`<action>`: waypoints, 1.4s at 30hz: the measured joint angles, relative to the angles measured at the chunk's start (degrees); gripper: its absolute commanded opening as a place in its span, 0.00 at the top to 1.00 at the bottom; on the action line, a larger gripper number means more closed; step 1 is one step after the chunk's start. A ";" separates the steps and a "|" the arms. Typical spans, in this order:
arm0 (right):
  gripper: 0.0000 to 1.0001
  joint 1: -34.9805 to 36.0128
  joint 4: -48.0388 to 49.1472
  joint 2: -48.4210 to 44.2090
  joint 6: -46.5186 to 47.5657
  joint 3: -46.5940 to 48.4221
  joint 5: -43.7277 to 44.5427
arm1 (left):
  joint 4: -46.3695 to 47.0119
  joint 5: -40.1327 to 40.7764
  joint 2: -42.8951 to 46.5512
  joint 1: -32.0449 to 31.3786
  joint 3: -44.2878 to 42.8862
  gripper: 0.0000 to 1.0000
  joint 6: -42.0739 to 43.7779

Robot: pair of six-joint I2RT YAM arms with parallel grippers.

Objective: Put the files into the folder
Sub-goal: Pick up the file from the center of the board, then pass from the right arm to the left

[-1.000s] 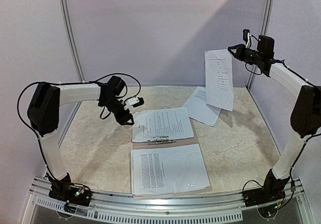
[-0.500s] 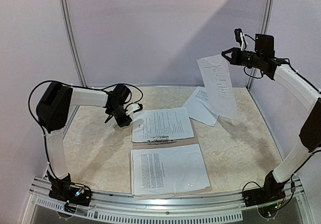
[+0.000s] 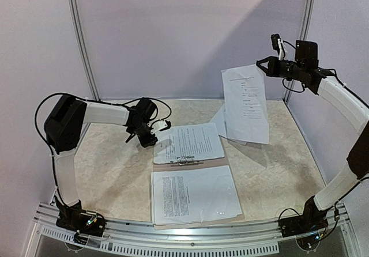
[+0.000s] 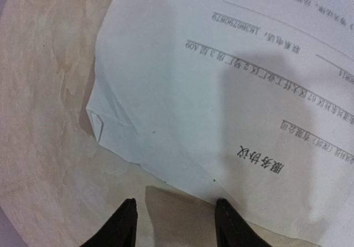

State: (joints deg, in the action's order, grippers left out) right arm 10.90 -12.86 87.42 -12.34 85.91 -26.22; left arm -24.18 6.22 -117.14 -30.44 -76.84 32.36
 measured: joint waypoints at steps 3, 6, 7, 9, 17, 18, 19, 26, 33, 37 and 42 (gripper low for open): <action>1.00 0.00 -0.07 0.00 0.22 -0.37 0.00 | -0.13 -0.02 -0.11 -0.07 -0.22 0.50 0.24; 1.00 0.00 -0.24 0.00 0.63 -0.42 -0.04 | -0.02 -0.22 -0.17 -0.17 -0.28 0.50 0.55; 1.00 0.00 -0.24 -0.02 0.70 -0.42 -0.07 | -0.02 -0.22 -0.22 -0.24 -0.35 0.50 0.63; 1.00 0.00 -0.26 -0.04 0.81 -0.42 -0.44 | -0.15 -0.31 -0.33 -0.39 -0.61 0.49 0.68; 1.00 1.01 -2.80 -1.16 1.31 -0.42 -2.62 | -4.76 -5.92 1.05 -0.55 -1.90 0.38 1.14; 1.00 1.46 -3.17 -1.49 1.36 -0.42 -3.06 | -6.08 -7.26 2.05 -0.55 -2.27 0.36 1.42; 1.00 1.86 -3.52 -1.73 1.51 -0.39 -3.39 | -7.41 -8.50 3.32 -0.55 -2.82 0.33 1.81; 1.00 10.80 -9.33 -2.47 6.23 1.70 -9.05 | -15.78 -20.46 19.50 -1.07 -13.09 0.10 4.83; 1.00 24.22 -13.53 -2.40 11.91 3.69 -14.62 | -22.38 -23.50 28.94 -10.34 -26.75 0.02 7.39; 1.00 28.50 -14.14 -1.75 13.09 5.42 -16.46 | -25.99 -21.27 27.17 -16.02 -30.42 0.03 8.39; 1.00 29.73 -13.70 -1.29 12.98 6.47 -18.36 | -28.04 -18.82 24.48 -19.45 -29.97 0.27 8.15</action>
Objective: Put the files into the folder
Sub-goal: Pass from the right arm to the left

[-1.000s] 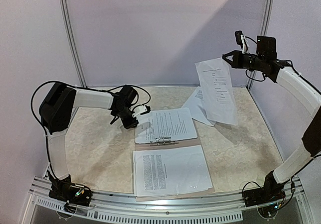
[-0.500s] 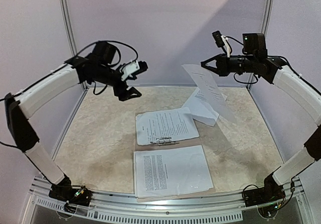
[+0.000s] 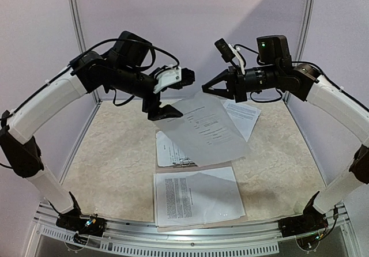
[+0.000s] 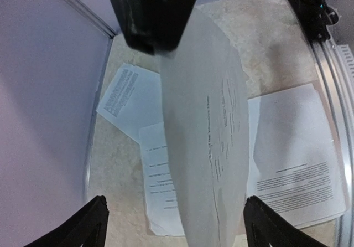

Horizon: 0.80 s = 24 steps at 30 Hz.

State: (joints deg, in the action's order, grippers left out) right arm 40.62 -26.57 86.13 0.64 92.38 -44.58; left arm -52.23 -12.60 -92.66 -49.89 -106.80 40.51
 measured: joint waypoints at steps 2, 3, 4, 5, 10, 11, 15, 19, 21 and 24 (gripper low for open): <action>1.00 0.11 0.02 0.00 -0.13 0.11 -0.39 | -0.39 0.39 -0.46 -0.66 1.03 0.51 -0.52; 1.00 0.22 0.02 0.00 -0.15 0.17 -0.76 | -0.66 0.39 -0.70 -1.01 1.33 0.64 -0.92; 1.00 0.24 0.04 0.00 -0.17 0.24 -1.09 | -0.76 0.26 -0.85 -1.38 1.49 0.73 -1.40; 1.00 0.24 0.07 0.00 -0.17 0.26 -1.38 | -0.79 0.04 -0.92 -1.70 1.60 0.84 -1.99; 1.00 0.26 1.73 -0.02 -1.55 0.17 -2.86 | -0.70 -3.41 -0.90 -2.43 1.62 1.00 -4.74; 0.96 0.26 2.36 -0.07 -1.90 0.04 -2.93 | -0.74 -4.22 -0.90 -2.49 1.62 1.00 -5.18; 0.22 0.26 4.24 -1.05 -3.19 -1.68 0.57 | -0.98 -4.94 -0.59 -2.60 1.62 1.00 -7.45; 0.01 -0.39 8.46 -5.29 -4.04 -8.44 7.74 | -0.52 -3.89 1.33 -0.94 1.55 1.00 -10.38; 0.01 -1.46 10.82 -8.26 -4.50 -12.68 9.81 | 0.15 -4.33 3.23 2.03 1.29 1.00 -12.39; 0.01 -4.81 14.56 -12.48 -5.20 -17.79 11.39 | 1.60 -5.20 6.21 8.26 0.37 1.00 -15.06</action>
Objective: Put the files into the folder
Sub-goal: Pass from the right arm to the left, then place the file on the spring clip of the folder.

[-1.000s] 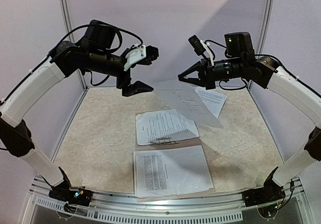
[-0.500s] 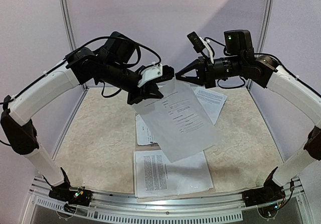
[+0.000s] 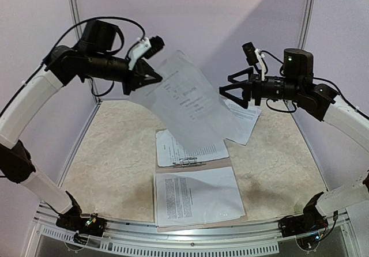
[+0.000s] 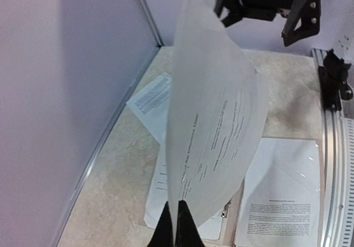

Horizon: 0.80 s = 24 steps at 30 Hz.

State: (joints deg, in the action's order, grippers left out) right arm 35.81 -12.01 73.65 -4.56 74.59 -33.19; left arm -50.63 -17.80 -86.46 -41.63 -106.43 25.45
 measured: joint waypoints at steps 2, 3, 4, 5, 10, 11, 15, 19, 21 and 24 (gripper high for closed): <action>0.01 -3.32 5.03 -3.15 -1.07 -4.81 -0.02 | 0.42 -0.74 1.46 2.86 -0.90 1.00 -0.98; 0.01 -5.05 7.85 -4.68 -1.79 -7.69 -0.35 | 0.44 -1.40 2.27 3.85 -1.70 1.00 -1.64; 0.01 -6.58 10.36 -5.88 -2.67 -10.54 -0.72 | 0.44 -2.08 2.54 4.02 -2.47 1.00 -2.10; 0.01 -7.76 12.79 -6.58 -3.61 -13.09 -1.09 | 0.55 -2.78 3.26 4.39 -3.26 1.00 -2.64; 0.07 -8.81 29.86 -5.46 -10.62 -24.94 -2.67 | 0.70 -7.13 4.90 6.08 -7.30 1.00 -4.61; 0.06 -8.48 34.12 -4.81 -12.72 -27.08 -2.71 | 0.76 -7.82 5.20 6.80 -7.78 1.00 -5.03; 0.06 -4.42 47.56 -1.51 -16.65 -30.25 -1.01 | 1.55 -11.41 6.27 9.97 -8.04 1.00 -6.69; 0.08 -1.25 58.75 1.75 -17.55 -29.92 -0.72 | 1.97 -15.47 6.51 12.44 -7.85 1.00 -8.35; 0.10 -1.09 62.73 3.52 -18.29 -29.40 -0.63 | 2.03 -17.77 6.69 13.73 -7.80 1.00 -9.29; 0.13 -0.42 68.30 6.71 -19.23 -29.00 -0.50 | 2.95 -20.85 6.99 15.39 -7.69 1.00 -10.84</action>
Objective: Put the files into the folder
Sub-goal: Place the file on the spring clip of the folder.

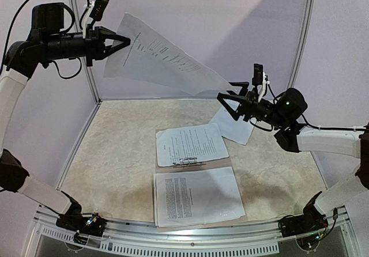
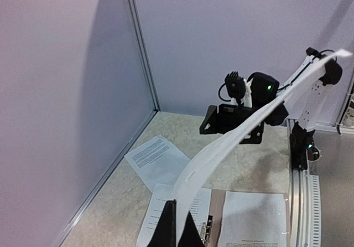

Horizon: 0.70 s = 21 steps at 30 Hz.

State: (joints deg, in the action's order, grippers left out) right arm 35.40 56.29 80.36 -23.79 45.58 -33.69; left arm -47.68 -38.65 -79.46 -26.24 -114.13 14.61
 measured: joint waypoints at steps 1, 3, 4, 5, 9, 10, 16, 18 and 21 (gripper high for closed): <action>0.14 0.46 0.85 0.79 0.13 0.00 0.17 | 0.35 -0.85 0.13 0.35 0.13 1.00 -0.39; 0.19 1.84 1.79 1.95 0.85 0.00 0.44 | 1.01 -2.54 0.39 0.70 0.74 1.00 -1.16; 0.21 2.43 2.29 2.29 1.16 0.00 0.42 | 1.42 -3.45 0.55 0.83 1.31 1.00 -1.40; 0.22 2.89 3.04 2.64 1.18 0.04 0.35 | 1.68 -4.24 0.66 0.85 1.81 1.00 -1.66; 0.35 3.39 5.40 4.26 0.52 2.03 -0.07 | 2.82 -7.28 0.79 0.92 5.11 1.00 -2.91; 0.46 3.39 5.88 4.46 0.42 2.36 -0.07 | 2.99 -7.67 0.72 0.94 5.84 1.00 -3.19; 0.98 3.26 8.02 4.55 -1.75 2.80 -0.48 | 4.28 -10.25 0.68 1.05 8.04 1.00 -4.94; 1.00 3.15 8.35 4.63 -2.54 2.95 -1.07 | 4.92 -10.08 0.68 1.14 8.17 1.00 -5.62; 1.00 2.54 7.15 4.72 -4.33 3.74 -2.69 | 5.49 -8.17 0.70 1.42 8.35 0.72 -6.25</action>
State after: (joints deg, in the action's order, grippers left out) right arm 37.93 63.44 85.08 -28.12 49.32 -36.38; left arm -42.19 -46.83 -78.76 -24.82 -105.78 8.36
